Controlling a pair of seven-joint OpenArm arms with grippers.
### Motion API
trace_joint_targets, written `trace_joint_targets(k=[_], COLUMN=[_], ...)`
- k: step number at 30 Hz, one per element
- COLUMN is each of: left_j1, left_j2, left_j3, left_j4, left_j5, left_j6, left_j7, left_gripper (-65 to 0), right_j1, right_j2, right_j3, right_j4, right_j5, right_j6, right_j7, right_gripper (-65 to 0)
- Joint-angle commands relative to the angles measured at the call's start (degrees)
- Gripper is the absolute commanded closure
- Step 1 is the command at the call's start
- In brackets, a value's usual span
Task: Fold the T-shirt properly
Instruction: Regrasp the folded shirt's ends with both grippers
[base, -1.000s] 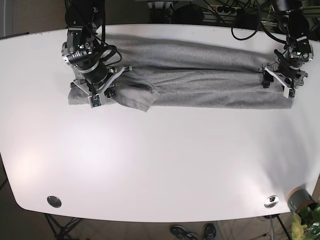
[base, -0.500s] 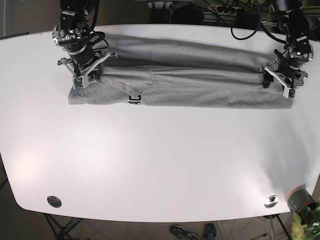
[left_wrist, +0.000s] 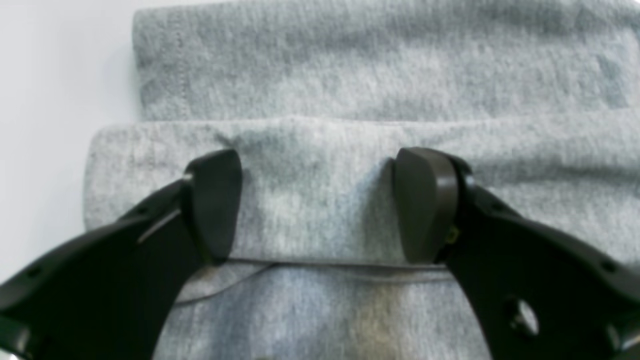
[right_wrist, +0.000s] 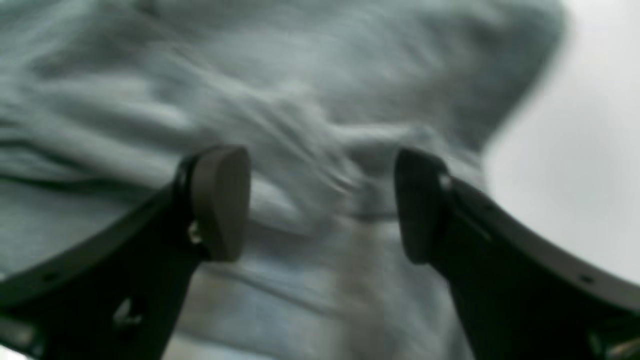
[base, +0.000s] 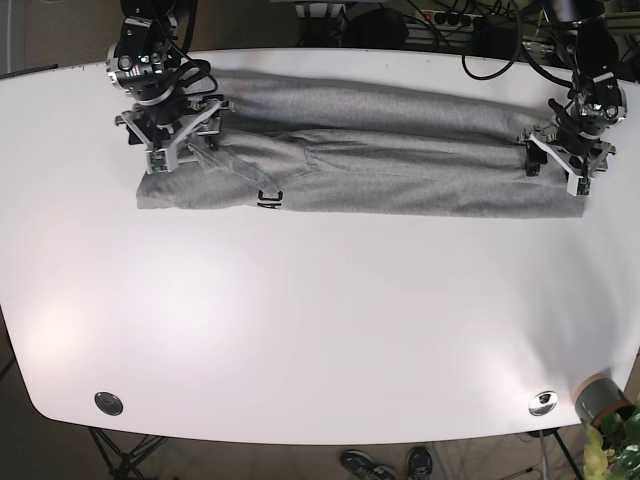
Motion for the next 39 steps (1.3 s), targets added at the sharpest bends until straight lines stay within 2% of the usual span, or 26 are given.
trace_joint_targets(k=[1, 5, 10, 14, 23, 26, 34, 39], left_j1=[-0.11, -0.11, -0.11, -0.11, -0.99, -3.71, -11.01, -12.94], left_j2=[-1.21, -1.21, -1.21, -1.21, 0.37, 1.16, 1.51, 1.43], left_j3=[-0.35, -0.35, -0.35, -0.44, -0.35, -0.35, -0.44, -0.79], left_j4=[0.62, 0.79, 0.70, 0.44, 0.44, -0.09, -9.23, -8.44], left_j5=[0.56, 0.56, 0.56, 0.56, 0.56, 0.91, 1.00, 0.47], left_j6=[0.40, 0.40, 0.40, 0.40, 0.49, 0.49, 0.58, 0.32], left_j7=[-0.02, -0.02, -0.02, -0.02, 0.07, 0.42, 0.42, 0.51], left_gripper=[-45.1, -45.1, -45.1, -45.1, -45.7, -45.7, -46.1, -51.7], right_j1=[1.58, 2.37, 3.42, 3.42, 11.60, 15.47, 23.03, 23.64], right_j2=[0.04, 0.12, 0.30, 0.74, 4.17, 4.52, 6.45, 6.72], right_j3=[-3.00, -6.25, -6.25, -6.25, -6.16, -5.99, -2.38, -2.47], right_j4=[0.87, -1.77, -7.13, -11.35, -23.57, -26.65, -31.49, -31.66], right_j5=[0.62, 0.27, 0.18, 0.09, 0.09, 0.09, 0.09, 0.18], right_j6=[0.15, -0.38, -0.38, -0.47, -0.47, -0.47, -0.47, -0.47], right_j7=[1.35, 1.35, 1.62, 5.04, 6.19, 6.19, 6.10, 6.10], right_gripper=[-40.7, -40.9, -40.9, -40.9, -40.9, -40.9, -40.9, -40.9])
